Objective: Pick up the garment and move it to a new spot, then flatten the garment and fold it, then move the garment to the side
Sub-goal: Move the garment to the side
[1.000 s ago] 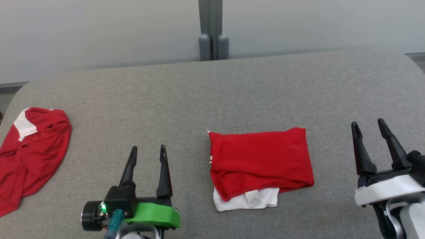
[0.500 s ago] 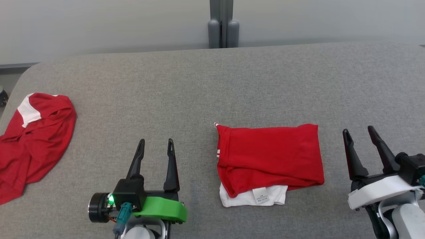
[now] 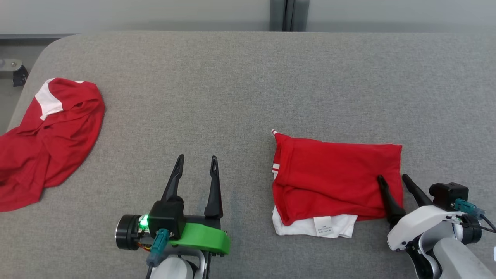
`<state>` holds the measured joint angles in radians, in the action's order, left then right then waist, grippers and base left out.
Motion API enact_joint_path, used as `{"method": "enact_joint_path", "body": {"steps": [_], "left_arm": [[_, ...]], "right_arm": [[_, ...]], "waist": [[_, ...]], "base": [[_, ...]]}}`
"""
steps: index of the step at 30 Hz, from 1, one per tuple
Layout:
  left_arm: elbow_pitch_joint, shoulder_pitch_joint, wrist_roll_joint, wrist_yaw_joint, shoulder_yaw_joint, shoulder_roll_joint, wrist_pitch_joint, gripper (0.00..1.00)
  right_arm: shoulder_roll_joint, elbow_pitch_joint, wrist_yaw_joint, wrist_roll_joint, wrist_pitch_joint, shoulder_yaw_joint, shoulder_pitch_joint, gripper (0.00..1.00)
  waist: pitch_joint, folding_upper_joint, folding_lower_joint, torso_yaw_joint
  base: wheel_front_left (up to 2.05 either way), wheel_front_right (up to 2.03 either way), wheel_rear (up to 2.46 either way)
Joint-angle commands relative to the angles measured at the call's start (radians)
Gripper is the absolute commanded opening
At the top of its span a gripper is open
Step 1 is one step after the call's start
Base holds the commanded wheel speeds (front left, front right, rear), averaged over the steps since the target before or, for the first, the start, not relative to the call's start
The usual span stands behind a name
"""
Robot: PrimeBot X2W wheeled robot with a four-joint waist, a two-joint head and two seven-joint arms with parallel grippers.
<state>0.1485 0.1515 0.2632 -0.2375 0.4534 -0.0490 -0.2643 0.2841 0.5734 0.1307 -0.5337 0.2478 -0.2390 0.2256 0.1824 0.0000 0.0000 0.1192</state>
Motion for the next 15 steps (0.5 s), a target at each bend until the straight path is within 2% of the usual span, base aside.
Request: {"method": "enact_joint_path", "body": {"steps": [1,5,6,8,12,15], "left_arm": [[0.003,0.017,0.007,-0.004,0.004,-0.003,0.0,1.0],[0.01,0.021,0.005,-0.004,0.011,-0.003,0.0,1.0],[0.012,0.02,0.003,-0.004,0.01,-0.003,0.0,1.0],[0.015,0.015,-0.003,0.0,0.007,-0.003,0.0,1.0],[0.018,0.011,-0.01,0.009,0.004,-0.003,0.0,1.0],[0.012,0.011,-0.022,0.015,-0.005,-0.003,0.0,1.0]], "right_arm": [[0.006,0.021,0.0,-0.005,0.002,-0.018,0.02,1.0],[0.01,0.062,0.0,-0.053,0.003,-0.081,0.046,1.0],[0.013,0.068,0.0,-0.066,0.003,-0.102,0.051,0.84],[0.027,0.074,0.0,-0.078,0.005,-0.132,0.062,0.0],[0.061,0.077,0.0,-0.058,0.015,-0.175,0.088,0.0],[0.094,0.066,-0.001,-0.006,0.018,-0.212,0.119,0.0]], "waist": [[0.013,0.0,0.0,0.012],[0.013,0.0,0.0,0.016],[0.011,0.0,0.0,0.014],[0.005,0.0,0.0,0.006],[-0.008,0.0,0.0,-0.022],[-0.014,0.0,0.0,-0.072]], "base": [[0.0,0.0,0.0],[0.0,0.0,0.0],[0.0,0.0,0.0],[0.0,0.0,0.0],[0.0,0.0,0.0],[0.0,0.0,0.0]]}}
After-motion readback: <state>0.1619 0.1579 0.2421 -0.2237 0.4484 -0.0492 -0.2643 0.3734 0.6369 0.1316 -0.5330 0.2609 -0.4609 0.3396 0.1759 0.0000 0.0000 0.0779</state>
